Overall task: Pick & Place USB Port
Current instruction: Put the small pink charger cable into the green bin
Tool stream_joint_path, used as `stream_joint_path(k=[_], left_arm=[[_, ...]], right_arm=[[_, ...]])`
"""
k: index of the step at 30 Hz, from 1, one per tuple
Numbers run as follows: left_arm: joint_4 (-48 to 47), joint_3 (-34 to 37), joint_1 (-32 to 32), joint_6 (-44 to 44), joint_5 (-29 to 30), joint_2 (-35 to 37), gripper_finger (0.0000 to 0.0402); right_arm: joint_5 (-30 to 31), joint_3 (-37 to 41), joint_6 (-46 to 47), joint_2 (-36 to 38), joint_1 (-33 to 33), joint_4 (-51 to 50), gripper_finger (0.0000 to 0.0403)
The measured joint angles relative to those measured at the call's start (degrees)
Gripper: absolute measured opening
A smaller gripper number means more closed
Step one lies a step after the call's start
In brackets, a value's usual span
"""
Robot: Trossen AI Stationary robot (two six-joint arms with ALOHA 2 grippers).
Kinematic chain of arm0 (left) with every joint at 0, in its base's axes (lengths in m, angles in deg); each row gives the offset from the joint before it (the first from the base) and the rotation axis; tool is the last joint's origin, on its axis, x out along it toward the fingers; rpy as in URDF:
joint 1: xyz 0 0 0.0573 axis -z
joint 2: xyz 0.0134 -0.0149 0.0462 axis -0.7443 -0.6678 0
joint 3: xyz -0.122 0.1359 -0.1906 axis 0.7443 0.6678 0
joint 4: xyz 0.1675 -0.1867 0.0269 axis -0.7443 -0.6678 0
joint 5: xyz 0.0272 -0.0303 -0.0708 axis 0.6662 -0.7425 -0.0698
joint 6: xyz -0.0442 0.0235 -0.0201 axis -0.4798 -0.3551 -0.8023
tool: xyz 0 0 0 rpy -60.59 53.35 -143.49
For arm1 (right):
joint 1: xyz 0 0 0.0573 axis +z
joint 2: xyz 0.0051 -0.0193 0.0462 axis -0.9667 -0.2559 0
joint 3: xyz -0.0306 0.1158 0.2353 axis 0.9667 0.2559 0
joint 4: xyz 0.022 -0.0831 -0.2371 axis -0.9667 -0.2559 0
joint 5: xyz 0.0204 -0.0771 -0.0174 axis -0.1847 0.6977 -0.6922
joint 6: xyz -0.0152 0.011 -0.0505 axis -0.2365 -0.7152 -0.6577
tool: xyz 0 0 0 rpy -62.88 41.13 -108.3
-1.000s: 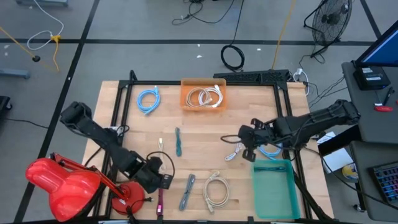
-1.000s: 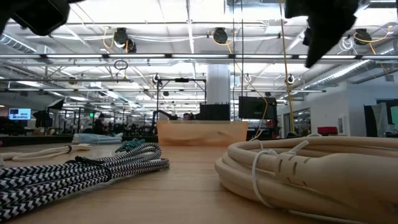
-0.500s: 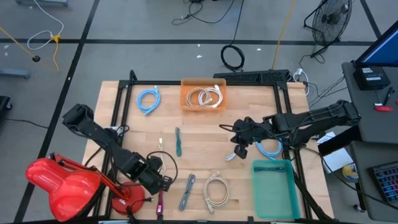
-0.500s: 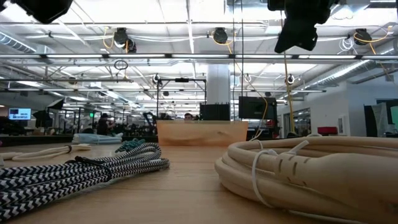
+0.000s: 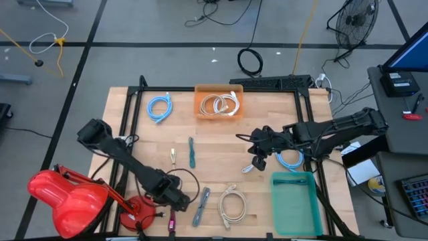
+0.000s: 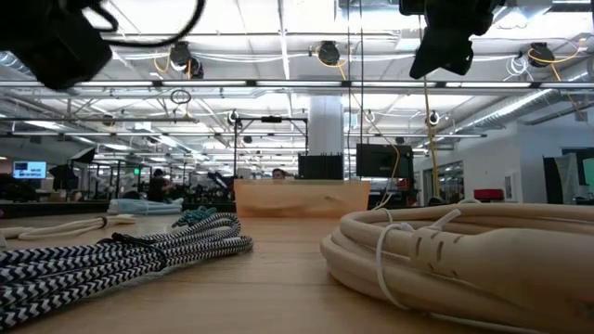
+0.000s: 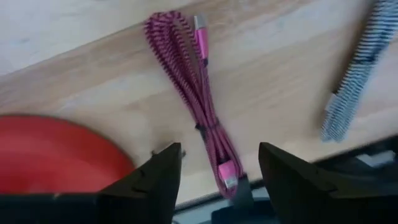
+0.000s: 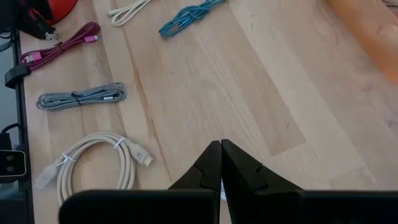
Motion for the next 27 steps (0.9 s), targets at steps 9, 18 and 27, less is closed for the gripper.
stream_joint_path(k=[9,18,27], left_arm=[[0.8,0.0,0.0,1.3,0.6,-4.1,0.0198],[2.2,0.0,-1.6,4.8,-0.2,-7.6,0.0186],[1.4,0.0,-2.0,5.8,-1.4,-8.3,0.0127]], right_arm=[[0.0,0.0,0.1,0.0,0.0,0.0,0.0],[0.0,0.0,0.2,0.0,0.0,0.1,0.0],[-0.1,0.0,0.2,0.0,0.0,0.2,0.0]])
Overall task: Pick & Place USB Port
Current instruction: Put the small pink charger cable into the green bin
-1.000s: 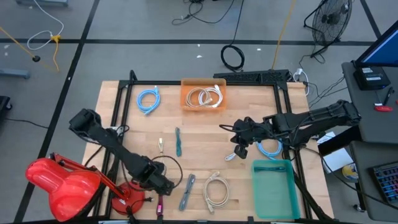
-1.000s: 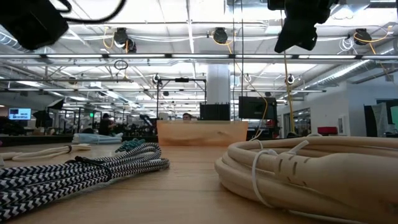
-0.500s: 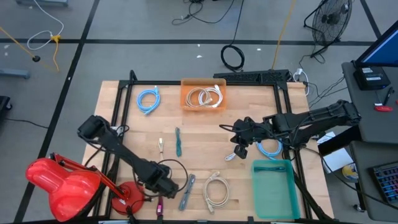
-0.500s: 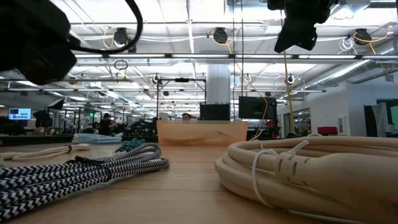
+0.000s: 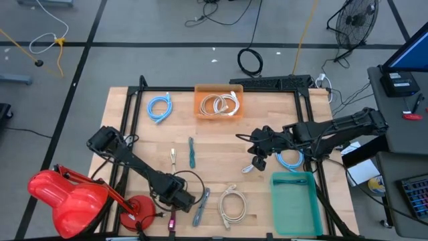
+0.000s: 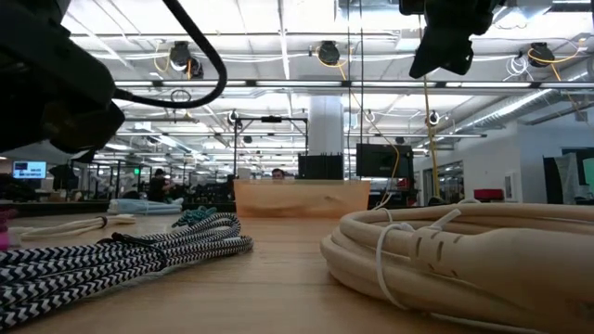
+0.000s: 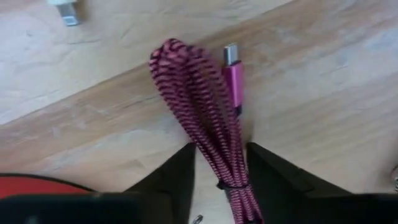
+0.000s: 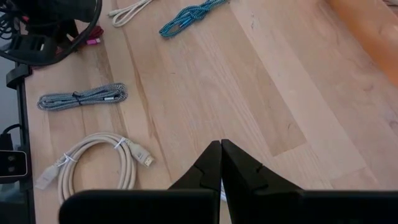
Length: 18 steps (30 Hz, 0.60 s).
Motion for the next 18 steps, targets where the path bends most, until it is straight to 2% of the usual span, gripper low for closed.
stream_joint_path(k=[5,7,12,18], left_arm=[[-0.5,0.0,-0.1,0.3,0.1,0.0,0.0039],[-0.6,0.0,-0.1,0.4,0.0,0.0,0.0018],[-1.8,0.2,-0.1,0.2,1.8,1.9,0.0019],[-2.8,0.1,-0.7,-1.6,13.1,10.7,0.0017]], right_arm=[[0.0,0.0,0.0,0.0,0.0,0.2,0.0],[0.0,0.0,0.0,0.0,0.0,0.2,0.0],[-3.2,0.0,1.1,0.0,0.0,1.6,0.0],[-11.7,0.0,1.2,0.4,0.0,11.3,0.0]])
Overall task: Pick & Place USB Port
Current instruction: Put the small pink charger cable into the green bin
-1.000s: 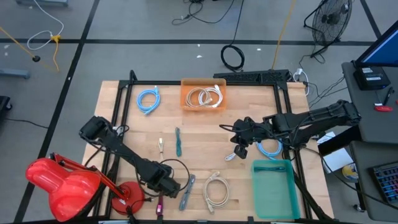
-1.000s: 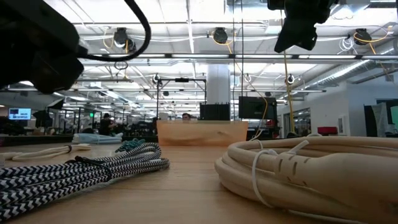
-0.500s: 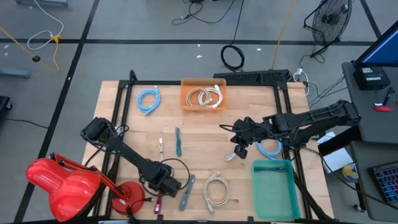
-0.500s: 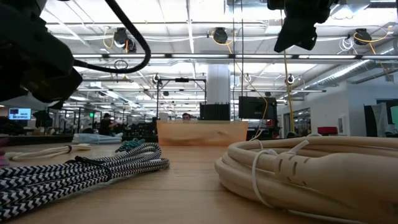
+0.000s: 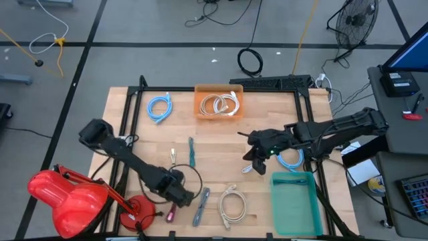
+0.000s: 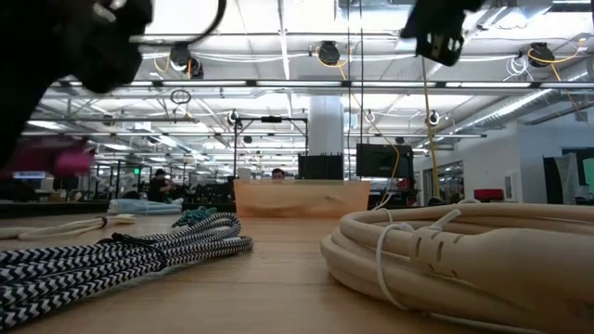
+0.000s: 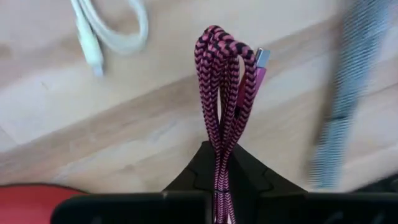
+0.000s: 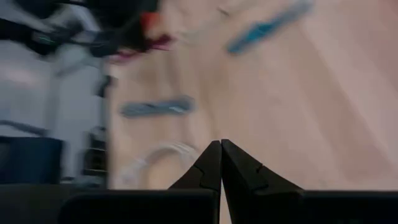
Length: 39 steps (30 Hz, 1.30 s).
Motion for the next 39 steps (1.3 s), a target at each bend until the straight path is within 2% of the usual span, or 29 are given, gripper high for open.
stream_joint_path(k=[8,12,16,20,24,28,32,39], left_arm=[[0.0,0.0,-1.5,2.1,31.9,15.7,0.0017],[1.7,-0.1,-4.0,10.7,41.4,20.6,0.0017],[10.4,-0.1,-9.2,26.0,42.1,22.8,0.0017],[28.3,-0.1,-14.1,43.6,40.7,22.9,0.0017],[42.2,-0.1,-17.8,54.0,38.9,22.9,0.0017],[48.5,-0.1,-20.2,57.6,33.9,22.9,0.0017],[48.8,-1.5,-20.8,57.8,29.3,22.4,0.0017],[49.1,-5.8,-19.8,59.9,27.3,21.0,0.0017]], right_arm=[[-6.7,0.0,1.7,2.9,-0.7,17.2,0.0],[-9.1,0.0,5.3,4.5,-2.0,26.7,0.0003],[-9.4,0.0,8.8,5.3,-3.4,33.8,0.0021],[-9.8,0.0,11.7,5.5,-4.8,36.1,0.0056],[-10.8,0.0,13.3,5.4,-5.3,35.7,0.01],[-9.5,0.0,11.4,5.4,-5.3,35.3,0.014],[-7.5,0.0,9.9,5.1,-6.3,32.5,0.0172],[-7.6,0.0,10.0,4.2,-7.7,31.4,0.0208]])
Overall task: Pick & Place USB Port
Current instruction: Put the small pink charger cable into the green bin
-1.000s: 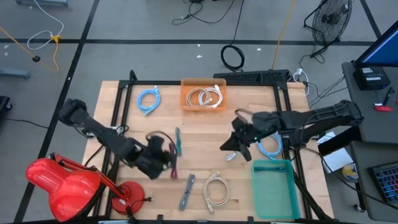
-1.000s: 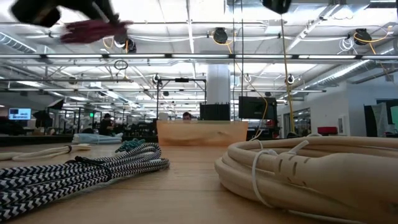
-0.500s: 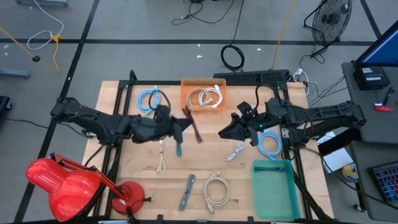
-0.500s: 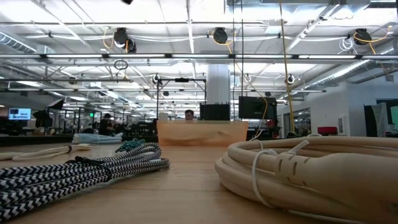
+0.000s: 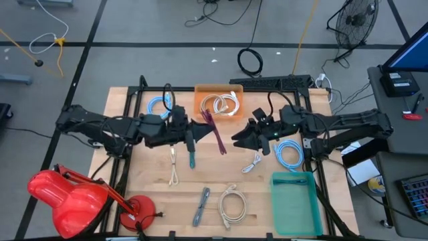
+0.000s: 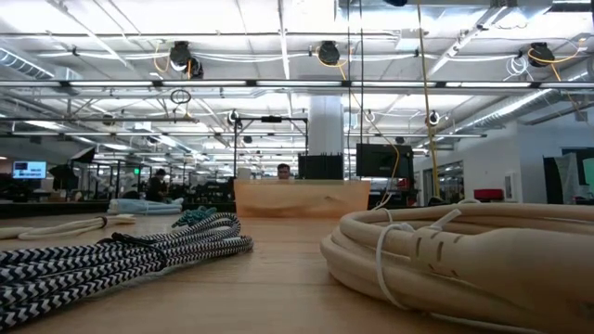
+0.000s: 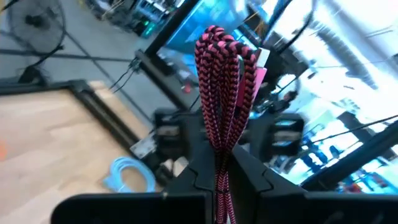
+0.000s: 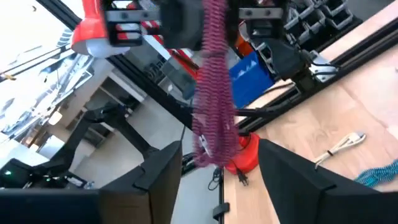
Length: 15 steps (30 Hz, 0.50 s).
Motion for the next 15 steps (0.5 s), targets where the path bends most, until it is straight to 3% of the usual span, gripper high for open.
stream_joint_path(k=[15], left_arm=[[-5.4,-11.7,-3.2,1.0,-6.2,-11.3,0.0017]], right_arm=[[-1.8,0.0,0.4,-1.0,-0.8,2.5,0.0216]])
